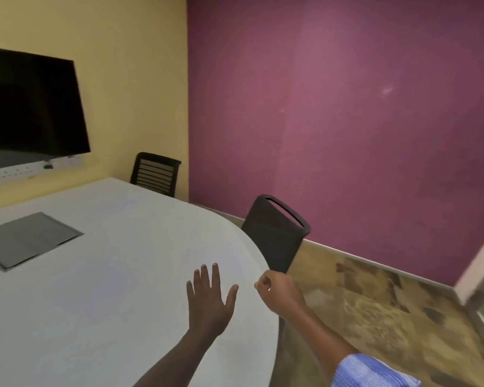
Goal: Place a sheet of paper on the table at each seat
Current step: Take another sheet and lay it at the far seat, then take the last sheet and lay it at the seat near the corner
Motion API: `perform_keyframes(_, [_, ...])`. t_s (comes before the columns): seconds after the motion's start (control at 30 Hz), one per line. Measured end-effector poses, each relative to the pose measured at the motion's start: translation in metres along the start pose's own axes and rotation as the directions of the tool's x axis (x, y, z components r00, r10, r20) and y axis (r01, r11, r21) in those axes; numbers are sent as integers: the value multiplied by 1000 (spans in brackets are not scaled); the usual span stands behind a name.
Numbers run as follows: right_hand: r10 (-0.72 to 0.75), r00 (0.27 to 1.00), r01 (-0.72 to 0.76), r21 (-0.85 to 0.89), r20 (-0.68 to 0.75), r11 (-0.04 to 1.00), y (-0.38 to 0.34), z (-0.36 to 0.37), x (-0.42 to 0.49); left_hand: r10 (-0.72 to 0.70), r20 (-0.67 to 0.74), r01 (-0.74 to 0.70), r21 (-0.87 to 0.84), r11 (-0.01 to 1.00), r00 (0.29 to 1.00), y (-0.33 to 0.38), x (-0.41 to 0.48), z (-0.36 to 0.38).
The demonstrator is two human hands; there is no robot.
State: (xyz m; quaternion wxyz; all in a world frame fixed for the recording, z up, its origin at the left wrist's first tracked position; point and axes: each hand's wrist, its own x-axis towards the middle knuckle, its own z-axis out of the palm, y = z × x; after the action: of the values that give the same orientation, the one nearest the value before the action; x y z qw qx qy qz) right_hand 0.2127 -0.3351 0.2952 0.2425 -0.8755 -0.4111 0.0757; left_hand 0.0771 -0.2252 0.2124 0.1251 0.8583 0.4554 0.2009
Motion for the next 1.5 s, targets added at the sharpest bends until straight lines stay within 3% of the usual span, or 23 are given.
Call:
perform_keyframes(0.37, [-243,921,247,26,303,969,-88,115,148,-358,-46,360,55,931,933,-116,82,7])
perform_keyframes(0.57, [-379,783,383,98,493,918,-137,186,173,-621,-72,625,53,779,781,-166,67,14])
perform_keyframes(0.77, [-485,622,499,166,615,850,-156,238,208,-791,-85,796,49,604,605,-179,72,36])
perform_keyframes(1.07, [-577,421,654,206,700,728,-149,305,261,-898,-41,899,35,437,438,-174,99,91])
perform_keyframes(1.2, [-615,361,725,204,701,658,-151,342,279,-915,-66,917,-11,398,397,-190,119,109])
perform_keyframes(1.33, [-632,275,799,193,725,570,-156,376,293,-935,-17,933,63,354,355,-217,141,121])
perform_keyframes(1.43, [-641,225,848,177,734,500,-161,398,297,-941,-100,946,36,321,323,-234,158,126])
perform_keyframes(1.5, [-648,192,860,192,737,473,-164,414,296,-952,-83,955,41,293,296,-245,166,134])
